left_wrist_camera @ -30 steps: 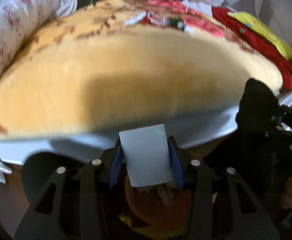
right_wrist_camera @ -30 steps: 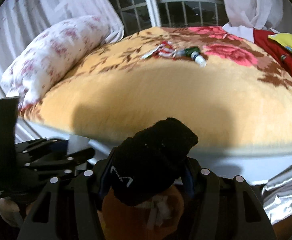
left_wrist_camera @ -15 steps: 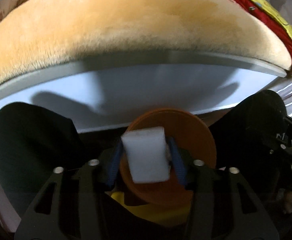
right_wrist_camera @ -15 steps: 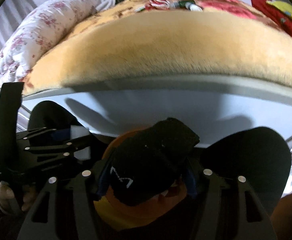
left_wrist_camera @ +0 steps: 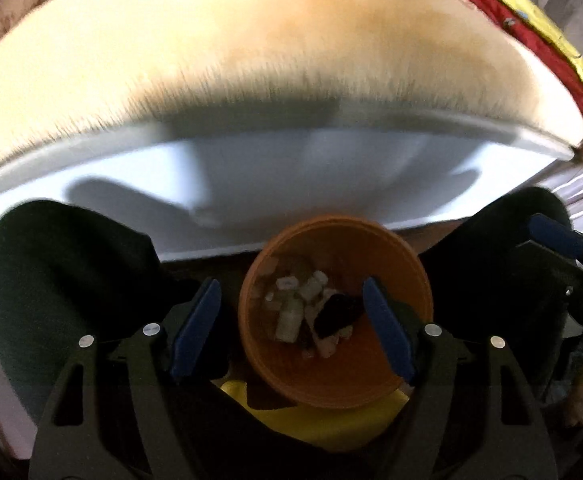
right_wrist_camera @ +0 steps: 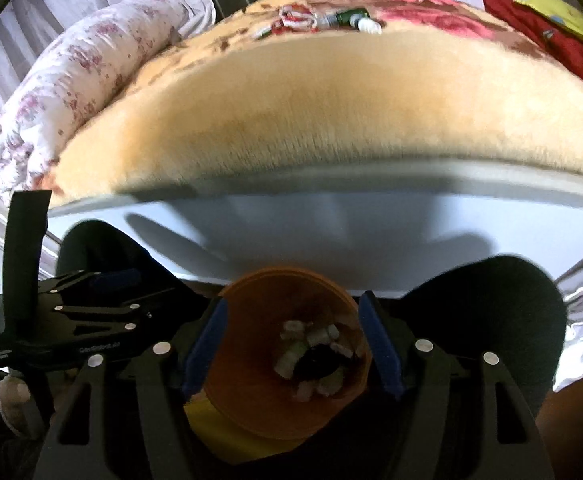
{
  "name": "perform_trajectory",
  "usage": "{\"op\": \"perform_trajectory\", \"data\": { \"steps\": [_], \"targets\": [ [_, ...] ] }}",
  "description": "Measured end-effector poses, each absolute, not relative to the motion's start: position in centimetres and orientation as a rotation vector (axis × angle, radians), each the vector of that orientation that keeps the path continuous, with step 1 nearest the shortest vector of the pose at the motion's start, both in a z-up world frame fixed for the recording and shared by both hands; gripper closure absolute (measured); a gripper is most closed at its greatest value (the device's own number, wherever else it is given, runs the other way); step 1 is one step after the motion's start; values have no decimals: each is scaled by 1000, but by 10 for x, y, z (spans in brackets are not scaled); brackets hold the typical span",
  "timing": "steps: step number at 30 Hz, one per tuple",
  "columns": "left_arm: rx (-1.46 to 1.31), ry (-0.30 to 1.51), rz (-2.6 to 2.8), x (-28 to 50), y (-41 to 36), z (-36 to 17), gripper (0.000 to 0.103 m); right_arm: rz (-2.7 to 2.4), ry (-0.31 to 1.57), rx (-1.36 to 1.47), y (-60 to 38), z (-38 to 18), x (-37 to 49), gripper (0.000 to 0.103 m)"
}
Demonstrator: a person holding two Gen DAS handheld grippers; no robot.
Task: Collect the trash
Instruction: 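Lower both tools over the orange bin and release sock and charger, then grasp the small white dropper bottle with the right tool while the left tool grasps the red ornament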
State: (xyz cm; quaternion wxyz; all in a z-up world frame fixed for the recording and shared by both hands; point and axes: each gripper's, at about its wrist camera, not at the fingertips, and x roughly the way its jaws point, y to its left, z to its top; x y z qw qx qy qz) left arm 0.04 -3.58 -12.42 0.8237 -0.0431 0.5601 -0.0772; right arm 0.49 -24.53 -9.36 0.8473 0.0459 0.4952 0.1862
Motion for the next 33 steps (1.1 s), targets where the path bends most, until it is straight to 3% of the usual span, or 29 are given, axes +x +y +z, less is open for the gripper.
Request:
{"op": "perform_trajectory", "data": {
  "steps": [8,16,22,26,32,33],
  "targets": [
    [-60,988,-194,14,-28,-53,27,391,869,81,-261,-22,52,31],
    [-32,838,-179,69,-37,-13,23,328,780,-21,-259,7,144,31],
    [2,818,-163,126,-48,-5,23,274,805,-76,-253,-4,224,31],
    [-13,842,-161,143,-50,-11,23,245,877,-72,-247,-24,279,38],
    [3,865,-143,154,-53,-20,23,226,985,-73,-237,-51,333,40],
    [2,869,-140,156,-53,-21,23,228,1015,-63,-236,-57,341,45]
  ]
}}
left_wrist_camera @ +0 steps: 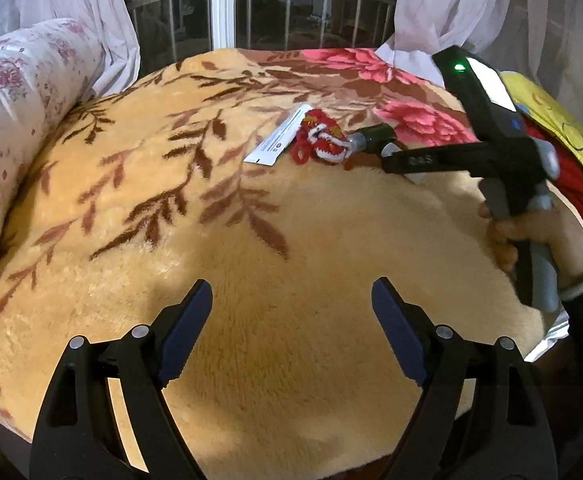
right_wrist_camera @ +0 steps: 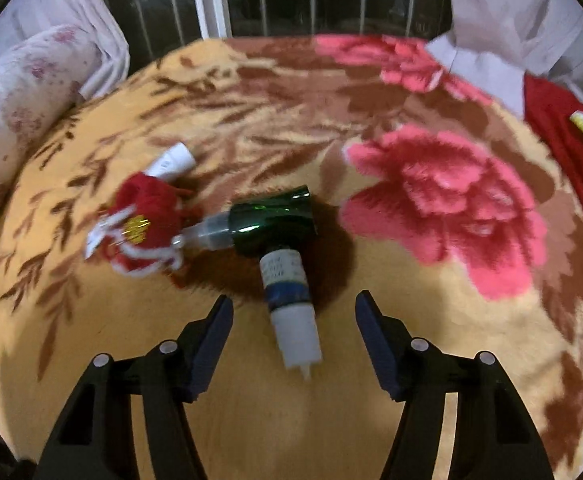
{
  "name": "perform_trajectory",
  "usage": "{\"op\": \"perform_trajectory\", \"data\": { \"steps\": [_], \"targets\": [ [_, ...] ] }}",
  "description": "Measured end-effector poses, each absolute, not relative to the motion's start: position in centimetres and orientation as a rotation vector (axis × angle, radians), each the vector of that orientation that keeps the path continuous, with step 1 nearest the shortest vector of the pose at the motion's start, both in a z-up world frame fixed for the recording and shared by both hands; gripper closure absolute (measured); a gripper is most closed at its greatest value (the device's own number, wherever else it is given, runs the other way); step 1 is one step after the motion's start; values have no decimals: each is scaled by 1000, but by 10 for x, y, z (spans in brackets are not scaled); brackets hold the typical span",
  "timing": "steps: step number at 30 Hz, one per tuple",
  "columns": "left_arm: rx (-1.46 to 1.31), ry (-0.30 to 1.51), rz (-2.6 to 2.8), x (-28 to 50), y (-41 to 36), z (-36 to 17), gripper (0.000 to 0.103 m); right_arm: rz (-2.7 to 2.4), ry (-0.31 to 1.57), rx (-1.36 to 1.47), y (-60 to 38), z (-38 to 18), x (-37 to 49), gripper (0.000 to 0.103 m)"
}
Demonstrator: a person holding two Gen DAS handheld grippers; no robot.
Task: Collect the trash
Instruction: 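Grasp the small white dropper bottle with the right tool while the left tool grasps the red ornament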
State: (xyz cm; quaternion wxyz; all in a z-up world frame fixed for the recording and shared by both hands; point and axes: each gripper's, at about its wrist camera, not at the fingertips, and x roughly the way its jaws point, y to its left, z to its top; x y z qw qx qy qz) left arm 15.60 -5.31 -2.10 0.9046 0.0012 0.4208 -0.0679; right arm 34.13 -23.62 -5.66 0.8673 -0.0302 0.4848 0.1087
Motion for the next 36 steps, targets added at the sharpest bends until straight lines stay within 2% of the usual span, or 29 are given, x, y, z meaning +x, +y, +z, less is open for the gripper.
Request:
{"op": "perform_trajectory", "data": {
  "steps": [2,4,5,6,14,26,36],
  "targets": [
    [3,878,-136,160,-53,-23,23,216,1058,-59,-234,-66,353,49],
    [7,882,-133,163,-54,-25,23,211,1046,-68,-232,-68,353,64],
    [14,886,-131,164,-54,-27,23,204,1030,-93,-229,-67,349,75],
    [18,889,-130,165,-55,-28,23,200,1018,-107,-228,-66,346,78],
    [59,916,-155,200,-54,-27,23,260,981,-2,-244,-64,320,79],
    [232,1001,-232,340,-62,-54,23,291,977,94,-255,-70,323,79],
    [374,958,-268,346,-51,-47,23,317,978,147,-261,-72,324,79]
  ]
}}
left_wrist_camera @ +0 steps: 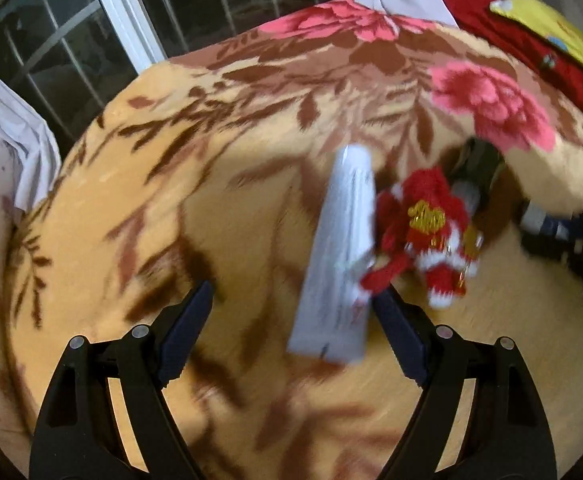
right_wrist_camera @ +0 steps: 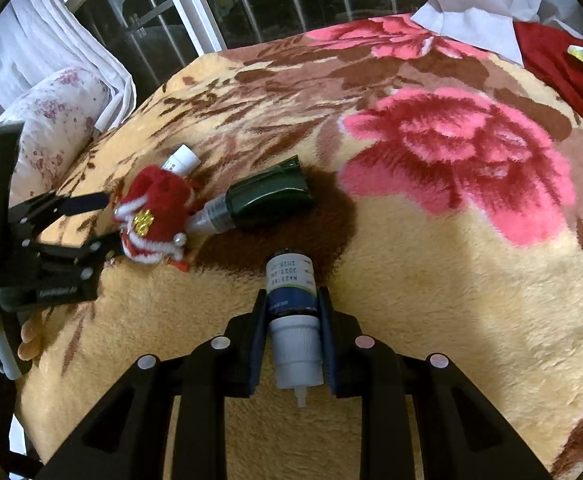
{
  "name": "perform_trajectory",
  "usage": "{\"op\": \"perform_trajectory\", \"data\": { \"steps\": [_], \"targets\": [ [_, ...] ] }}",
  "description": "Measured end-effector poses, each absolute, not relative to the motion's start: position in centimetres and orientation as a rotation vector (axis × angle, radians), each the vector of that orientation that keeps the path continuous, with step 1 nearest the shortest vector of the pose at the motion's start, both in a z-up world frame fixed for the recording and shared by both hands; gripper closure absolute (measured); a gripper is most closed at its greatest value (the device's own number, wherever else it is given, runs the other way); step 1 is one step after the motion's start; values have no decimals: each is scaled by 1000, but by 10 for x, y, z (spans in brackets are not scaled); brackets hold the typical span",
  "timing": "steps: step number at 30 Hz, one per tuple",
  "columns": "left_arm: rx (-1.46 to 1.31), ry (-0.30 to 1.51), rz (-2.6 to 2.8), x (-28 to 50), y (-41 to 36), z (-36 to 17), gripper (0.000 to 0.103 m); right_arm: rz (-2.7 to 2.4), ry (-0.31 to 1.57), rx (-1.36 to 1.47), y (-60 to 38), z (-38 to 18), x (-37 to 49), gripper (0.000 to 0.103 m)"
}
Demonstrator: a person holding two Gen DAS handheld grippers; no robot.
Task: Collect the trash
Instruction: 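Grasp the small white dropper bottle with the right tool while the left tool grasps the red ornament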
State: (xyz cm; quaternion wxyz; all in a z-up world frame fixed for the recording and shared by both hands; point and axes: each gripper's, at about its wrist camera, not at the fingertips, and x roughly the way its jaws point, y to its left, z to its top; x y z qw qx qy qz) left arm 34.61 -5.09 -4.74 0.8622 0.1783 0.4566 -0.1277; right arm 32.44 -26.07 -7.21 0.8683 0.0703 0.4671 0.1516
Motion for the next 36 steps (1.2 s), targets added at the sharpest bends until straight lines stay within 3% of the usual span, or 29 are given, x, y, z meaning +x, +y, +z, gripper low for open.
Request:
{"op": "perform_trajectory", "data": {
  "steps": [7,15,16,17,20,27,36],
  "targets": [
    [274,918,-341,330,-44,-32,23,320,977,152,-261,-72,325,79],
    [140,905,-353,340,-106,-25,25,321,977,152,-262,-72,325,79],
    [121,931,-340,349,-112,-33,47,321,976,152,-262,-72,325,79],
    [109,960,-327,353,-114,-40,63,321,977,153,-262,-72,325,79],
    [60,964,-324,360,-110,-43,75,321,977,153,-262,-72,325,79],
    [-14,898,-354,310,-79,-9,77,323,966,163,-263,-69,324,79],
    [-22,746,-325,175,-48,42,77,348,866,148,-259,-23,269,79]
  ]
}}
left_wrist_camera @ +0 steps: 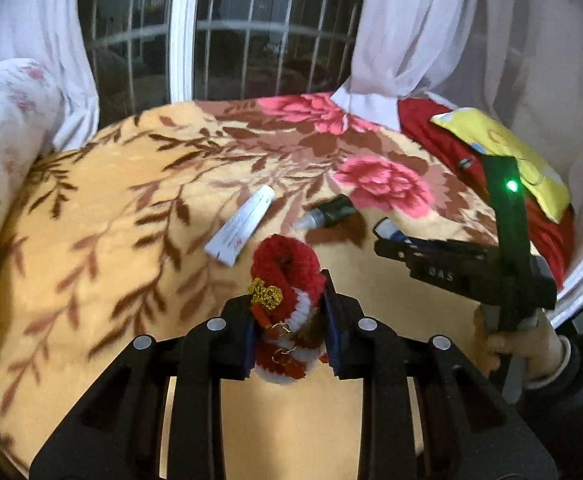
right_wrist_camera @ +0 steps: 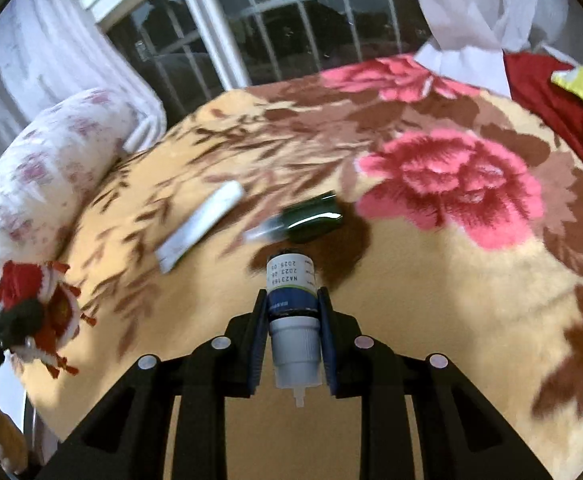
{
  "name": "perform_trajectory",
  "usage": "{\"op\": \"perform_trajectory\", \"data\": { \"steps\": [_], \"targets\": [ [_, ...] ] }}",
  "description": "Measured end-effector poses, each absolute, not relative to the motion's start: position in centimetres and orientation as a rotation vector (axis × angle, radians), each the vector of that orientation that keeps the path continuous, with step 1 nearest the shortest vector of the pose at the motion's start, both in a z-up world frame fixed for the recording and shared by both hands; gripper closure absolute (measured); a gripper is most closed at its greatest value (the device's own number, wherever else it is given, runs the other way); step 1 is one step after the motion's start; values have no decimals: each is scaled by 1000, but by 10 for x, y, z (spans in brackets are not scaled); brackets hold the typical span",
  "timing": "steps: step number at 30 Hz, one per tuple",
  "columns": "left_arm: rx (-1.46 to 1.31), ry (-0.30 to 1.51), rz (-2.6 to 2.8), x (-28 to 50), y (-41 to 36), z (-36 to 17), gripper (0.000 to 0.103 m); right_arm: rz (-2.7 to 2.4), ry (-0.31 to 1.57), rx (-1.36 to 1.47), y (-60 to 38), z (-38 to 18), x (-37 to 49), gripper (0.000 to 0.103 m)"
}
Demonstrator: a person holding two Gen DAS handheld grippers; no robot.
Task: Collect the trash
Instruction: 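Grasp the small white dropper bottle with the right tool while the left tool grasps the red ornament, then lower both tools over the orange bin and release dropper bottle and ornament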
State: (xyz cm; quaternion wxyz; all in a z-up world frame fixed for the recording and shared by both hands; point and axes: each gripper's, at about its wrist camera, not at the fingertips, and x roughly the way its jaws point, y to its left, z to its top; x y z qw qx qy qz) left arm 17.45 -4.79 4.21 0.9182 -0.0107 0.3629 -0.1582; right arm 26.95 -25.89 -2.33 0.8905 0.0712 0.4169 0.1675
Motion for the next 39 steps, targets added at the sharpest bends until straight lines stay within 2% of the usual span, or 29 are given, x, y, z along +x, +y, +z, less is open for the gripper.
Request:
{"op": "perform_trajectory", "data": {
  "steps": [7,12,20,27,29,31,32,33,39],
  "targets": [
    [-20,737,-286,91,-46,29,77,396,845,104,-245,-7,176,79],
    [-64,843,-238,40,-45,-19,77,436,837,51,-234,-14,87,79],
    [-62,1028,-228,5,-54,-101,77,428,938,-11,-228,-65,4,79],
    [-43,1132,-234,4,-59,-137,75,402,1108,-3,-229,-120,1,79],
    [-42,1152,-233,4,-59,-142,69,397,1134,0,-229,-127,6,77],
    [-35,1168,-218,5,-58,-145,47,396,1142,-1,-228,-129,7,60],
    [-38,1164,-214,5,-57,-144,40,392,1128,-2,-228,-127,6,53],
    [-40,1157,-209,4,-56,-143,34,390,1117,-6,-229,-124,5,53],
    [-30,1102,-200,-5,-52,-122,34,409,1046,27,-238,-87,4,53]
  ]
}}
